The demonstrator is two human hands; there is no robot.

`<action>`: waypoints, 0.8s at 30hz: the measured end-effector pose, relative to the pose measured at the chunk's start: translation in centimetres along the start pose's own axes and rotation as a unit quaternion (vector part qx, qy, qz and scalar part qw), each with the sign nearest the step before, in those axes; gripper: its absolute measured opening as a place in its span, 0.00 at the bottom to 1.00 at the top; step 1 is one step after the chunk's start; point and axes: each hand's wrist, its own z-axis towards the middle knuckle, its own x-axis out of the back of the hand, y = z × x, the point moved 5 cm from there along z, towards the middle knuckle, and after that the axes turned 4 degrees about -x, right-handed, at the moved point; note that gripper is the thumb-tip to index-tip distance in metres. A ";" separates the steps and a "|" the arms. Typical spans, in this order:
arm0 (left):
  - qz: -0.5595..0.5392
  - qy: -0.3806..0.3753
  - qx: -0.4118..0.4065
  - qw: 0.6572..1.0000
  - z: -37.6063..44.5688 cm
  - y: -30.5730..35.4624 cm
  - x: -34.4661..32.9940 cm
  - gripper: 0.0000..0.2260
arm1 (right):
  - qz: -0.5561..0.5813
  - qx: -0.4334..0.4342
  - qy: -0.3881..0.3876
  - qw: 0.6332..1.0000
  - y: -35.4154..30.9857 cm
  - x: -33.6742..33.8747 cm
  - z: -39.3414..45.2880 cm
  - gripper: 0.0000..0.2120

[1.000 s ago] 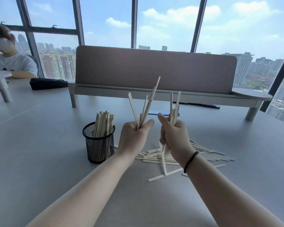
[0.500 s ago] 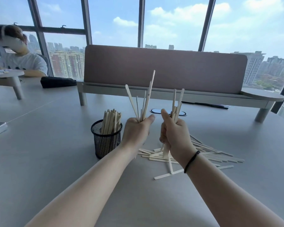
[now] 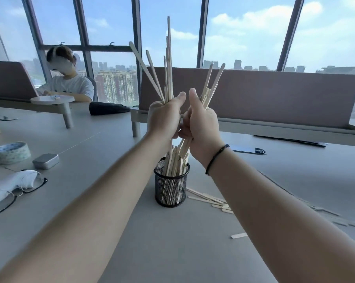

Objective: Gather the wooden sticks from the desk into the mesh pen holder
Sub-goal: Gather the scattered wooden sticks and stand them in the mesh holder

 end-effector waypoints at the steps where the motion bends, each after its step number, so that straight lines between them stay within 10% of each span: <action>1: 0.010 0.015 0.006 1.000 0.2 -0.6 0.5 0.23 | -0.012 -0.009 0.008 1.000 0.8 -0.4 0.1 0.26; 15: 0.097 0.033 0.020 0.995 -0.2 -5.9 3.5 0.17 | -0.172 0.084 0.053 0.980 3.6 0.1 -0.1 0.09; 24: 0.224 -0.015 -0.002 0.974 -0.4 -6.3 2.9 0.16 | -0.226 0.172 -0.010 0.959 1.4 -0.5 -1.0 0.18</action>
